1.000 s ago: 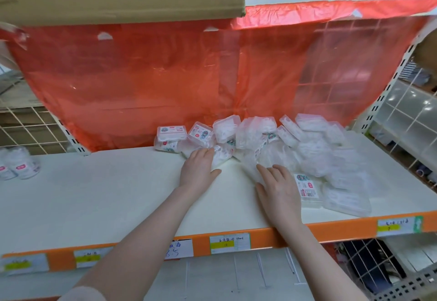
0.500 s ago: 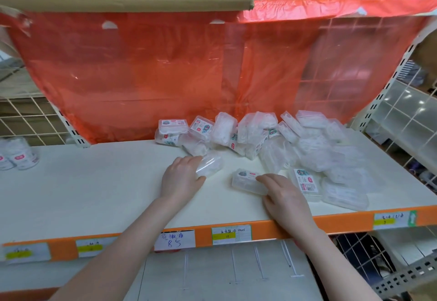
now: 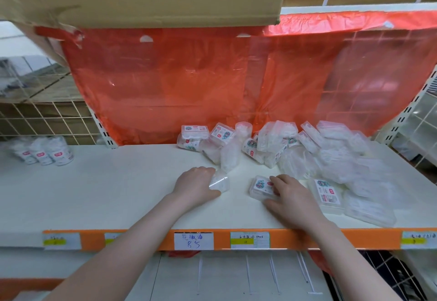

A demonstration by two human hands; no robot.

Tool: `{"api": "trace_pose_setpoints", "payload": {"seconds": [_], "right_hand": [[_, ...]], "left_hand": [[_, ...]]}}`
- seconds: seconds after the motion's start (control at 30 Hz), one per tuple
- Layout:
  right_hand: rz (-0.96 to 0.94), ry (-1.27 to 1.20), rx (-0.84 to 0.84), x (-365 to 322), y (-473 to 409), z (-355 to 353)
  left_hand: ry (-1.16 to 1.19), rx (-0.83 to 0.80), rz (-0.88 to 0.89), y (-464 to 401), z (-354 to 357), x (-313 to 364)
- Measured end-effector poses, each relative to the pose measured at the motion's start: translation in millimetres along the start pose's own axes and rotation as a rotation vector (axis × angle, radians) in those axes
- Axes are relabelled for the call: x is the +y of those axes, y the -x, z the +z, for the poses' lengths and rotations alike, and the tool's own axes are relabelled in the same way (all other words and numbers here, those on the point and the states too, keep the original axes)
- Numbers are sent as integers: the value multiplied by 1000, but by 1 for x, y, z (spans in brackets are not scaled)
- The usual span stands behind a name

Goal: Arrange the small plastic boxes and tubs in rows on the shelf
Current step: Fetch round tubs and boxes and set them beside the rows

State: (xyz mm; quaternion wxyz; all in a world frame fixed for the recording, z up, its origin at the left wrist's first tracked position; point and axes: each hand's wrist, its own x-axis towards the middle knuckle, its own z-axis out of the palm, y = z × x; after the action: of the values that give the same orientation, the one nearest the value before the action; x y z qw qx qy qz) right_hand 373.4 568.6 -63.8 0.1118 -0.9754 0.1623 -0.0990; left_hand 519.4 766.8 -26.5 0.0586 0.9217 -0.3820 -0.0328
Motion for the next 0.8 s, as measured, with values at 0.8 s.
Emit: {"api": "trace_pose_setpoints", "payload": {"seconds": [0.8], "right_hand": [[38,22,-80,-3,-10,-8]], "left_hand": [[339,85,-70,-7,-14,11]]}}
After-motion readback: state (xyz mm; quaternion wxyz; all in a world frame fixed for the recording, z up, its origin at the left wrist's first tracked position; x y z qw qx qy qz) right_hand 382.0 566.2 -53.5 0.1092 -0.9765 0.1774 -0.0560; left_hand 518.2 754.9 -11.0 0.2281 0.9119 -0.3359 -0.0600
